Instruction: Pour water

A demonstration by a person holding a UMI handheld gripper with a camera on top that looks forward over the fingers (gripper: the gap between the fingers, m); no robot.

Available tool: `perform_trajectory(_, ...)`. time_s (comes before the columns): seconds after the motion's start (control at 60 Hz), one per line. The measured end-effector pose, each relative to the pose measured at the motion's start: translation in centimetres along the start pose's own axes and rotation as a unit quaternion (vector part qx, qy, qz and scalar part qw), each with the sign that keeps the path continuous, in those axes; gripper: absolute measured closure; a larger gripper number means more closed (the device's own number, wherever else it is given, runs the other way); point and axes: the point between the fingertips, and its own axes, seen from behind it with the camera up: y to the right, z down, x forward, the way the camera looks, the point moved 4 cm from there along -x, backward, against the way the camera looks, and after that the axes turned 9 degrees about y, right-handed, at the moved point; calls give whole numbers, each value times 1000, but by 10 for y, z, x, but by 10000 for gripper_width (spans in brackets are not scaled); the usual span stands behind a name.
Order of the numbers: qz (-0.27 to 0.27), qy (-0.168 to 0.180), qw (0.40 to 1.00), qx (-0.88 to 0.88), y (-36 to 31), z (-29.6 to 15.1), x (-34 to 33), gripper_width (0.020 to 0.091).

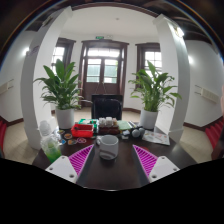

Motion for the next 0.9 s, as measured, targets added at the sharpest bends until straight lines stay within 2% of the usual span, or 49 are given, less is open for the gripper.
perform_trajectory(0.05,-11,1,1000,9,-17,20,6,345)
perform_trajectory(0.183,-69,14,994,81,-83,34,-21,347)
perform_trajectory(0.317,-121,5,988,93,-131,54,-22,343)
perform_trajectory(0.467,-150,-2,987,54,-173,68,-17,345)
perform_trajectory(0.667,-140,17,989,36,-207,72,23,339)
perform_trajectory(0.833,-129,18,991,9,-219,76,54,336)
perform_trajectory(0.9,-119,21,993,-1,-215,79,66,382)
